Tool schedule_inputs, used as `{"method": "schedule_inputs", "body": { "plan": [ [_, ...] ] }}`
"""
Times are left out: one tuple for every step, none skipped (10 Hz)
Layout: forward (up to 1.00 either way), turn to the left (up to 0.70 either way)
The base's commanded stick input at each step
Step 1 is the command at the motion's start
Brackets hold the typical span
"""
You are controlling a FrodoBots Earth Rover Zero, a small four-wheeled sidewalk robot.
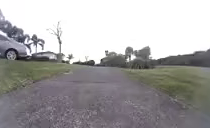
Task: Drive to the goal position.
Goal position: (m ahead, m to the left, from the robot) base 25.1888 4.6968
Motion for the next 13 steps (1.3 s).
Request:
{"method": "schedule_inputs", "body": {
  "plan": [
    [0.85,0.0],
    [0.85,0.0],
    [0.85,0.0],
    [0.85,0.0],
    [0.85,0.0],
    [0.85,0.0],
    [0.85,0.0],
    [0.85,0.0],
    [0.85,0.0],
    [0.85,0.0],
    [0.85,0.0],
    [0.85,0.0],
    [0.92,0.0]
  ]
}}
